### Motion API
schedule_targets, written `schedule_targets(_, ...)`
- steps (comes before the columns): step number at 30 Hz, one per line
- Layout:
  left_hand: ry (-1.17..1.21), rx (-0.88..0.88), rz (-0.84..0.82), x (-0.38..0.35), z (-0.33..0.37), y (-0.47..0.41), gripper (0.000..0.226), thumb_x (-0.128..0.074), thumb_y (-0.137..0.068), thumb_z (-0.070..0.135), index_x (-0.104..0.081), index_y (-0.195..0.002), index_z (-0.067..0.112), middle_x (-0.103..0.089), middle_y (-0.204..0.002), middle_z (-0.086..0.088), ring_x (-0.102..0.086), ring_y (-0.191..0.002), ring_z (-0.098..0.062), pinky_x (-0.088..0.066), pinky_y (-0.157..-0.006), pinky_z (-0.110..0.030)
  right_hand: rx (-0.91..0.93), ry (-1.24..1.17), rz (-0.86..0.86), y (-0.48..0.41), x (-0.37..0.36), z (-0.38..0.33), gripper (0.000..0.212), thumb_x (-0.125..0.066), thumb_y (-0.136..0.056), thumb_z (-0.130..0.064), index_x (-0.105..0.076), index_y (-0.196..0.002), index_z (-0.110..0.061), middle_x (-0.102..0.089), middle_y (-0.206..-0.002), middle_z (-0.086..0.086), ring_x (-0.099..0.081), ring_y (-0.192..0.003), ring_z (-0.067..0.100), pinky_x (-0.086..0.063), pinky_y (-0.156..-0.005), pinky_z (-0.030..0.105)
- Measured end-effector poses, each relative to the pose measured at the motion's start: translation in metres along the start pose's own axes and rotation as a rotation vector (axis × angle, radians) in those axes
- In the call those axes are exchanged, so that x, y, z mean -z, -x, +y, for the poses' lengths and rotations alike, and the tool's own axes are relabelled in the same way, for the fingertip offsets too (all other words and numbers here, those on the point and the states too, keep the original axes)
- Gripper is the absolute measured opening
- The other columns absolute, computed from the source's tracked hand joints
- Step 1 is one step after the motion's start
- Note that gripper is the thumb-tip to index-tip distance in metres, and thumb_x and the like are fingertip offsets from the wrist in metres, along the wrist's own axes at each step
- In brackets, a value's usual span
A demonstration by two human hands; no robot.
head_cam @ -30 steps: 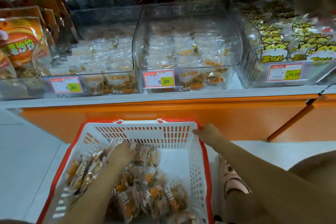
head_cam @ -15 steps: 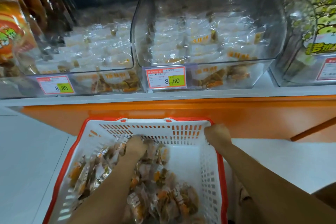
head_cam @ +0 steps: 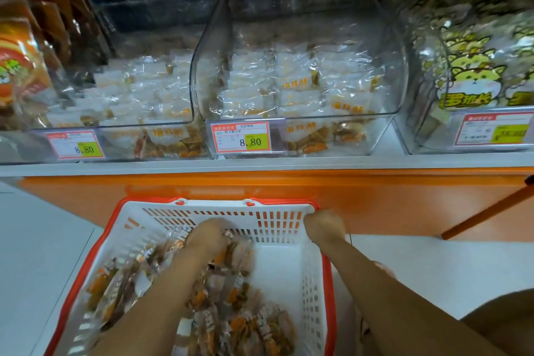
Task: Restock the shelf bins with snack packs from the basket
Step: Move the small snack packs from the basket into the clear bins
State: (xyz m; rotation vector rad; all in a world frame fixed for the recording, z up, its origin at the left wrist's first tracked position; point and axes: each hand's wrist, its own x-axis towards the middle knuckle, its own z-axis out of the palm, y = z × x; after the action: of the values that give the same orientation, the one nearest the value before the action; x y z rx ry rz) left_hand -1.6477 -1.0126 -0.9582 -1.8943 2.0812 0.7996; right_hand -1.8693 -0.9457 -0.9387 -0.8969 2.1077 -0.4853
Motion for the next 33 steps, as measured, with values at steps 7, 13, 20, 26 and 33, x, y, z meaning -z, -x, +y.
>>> schedule_targets(7,0.321,-0.187,-0.130,0.074,-0.011,0.056,0.046,-0.070,-0.085,0.027,-0.045,-0.048,0.019,-0.040,-0.050,0.000,-0.037,-0.047,-0.011,-0.030,-0.054,-0.021,-0.063,-0.074,-0.211,0.021,0.021,-0.009,0.004,-0.057,-0.094,-0.018,-0.060,-0.091,-0.019,-0.066,-0.087,-0.001,-0.062,-0.070,0.012,-0.055,-0.074,0.027)
schedule_targets(13,0.958,-0.383,-0.234,0.144,0.009,0.117,0.072,-0.089,-0.046,0.055,-0.069,-0.090,0.002,-0.071,-0.089,-0.001,-0.066,-0.080,-0.008,-0.052,-0.070,-0.018,0.176,0.587,-0.418,0.060,0.072,-0.054,0.030,-0.066,-0.088,-0.029,-0.061,-0.114,-0.016,-0.064,-0.114,0.003,-0.059,-0.087,0.014,-0.050,-0.080,0.025)
schedule_targets(20,1.310,-0.557,-0.020,0.183,0.079,0.153,0.044,-0.064,-0.076,0.020,-0.062,-0.110,-0.007,-0.071,-0.099,-0.015,-0.069,-0.090,-0.020,-0.058,-0.080,-0.025,0.660,0.343,-0.618,0.141,0.203,-0.134,0.062,-0.078,-0.074,-0.036,-0.056,-0.130,-0.019,-0.067,-0.119,-0.004,-0.062,-0.111,0.012,-0.048,-0.100,0.031)
schedule_targets(26,1.347,-0.676,0.041,0.197,0.156,0.158,0.015,-0.061,-0.087,0.007,-0.065,-0.101,0.002,-0.072,-0.089,-0.008,-0.069,-0.077,-0.011,-0.058,-0.072,-0.022,0.854,0.061,-0.295,0.144,0.267,-0.154,0.040,-0.075,-0.076,-0.024,-0.067,-0.112,-0.009,-0.071,-0.108,0.011,-0.066,-0.104,0.029,-0.052,-0.094,0.041)
schedule_targets(33,0.787,-0.747,0.319,0.202,0.196,0.114,0.022,-0.076,-0.078,0.009,-0.066,-0.096,0.015,-0.067,-0.091,0.001,-0.062,-0.082,-0.009,-0.050,-0.077,-0.012,0.827,0.365,0.150,0.116,0.298,-0.164,0.023,-0.081,-0.073,-0.020,-0.069,-0.091,-0.011,-0.072,-0.087,0.003,-0.068,-0.085,0.021,-0.053,-0.085,0.043)
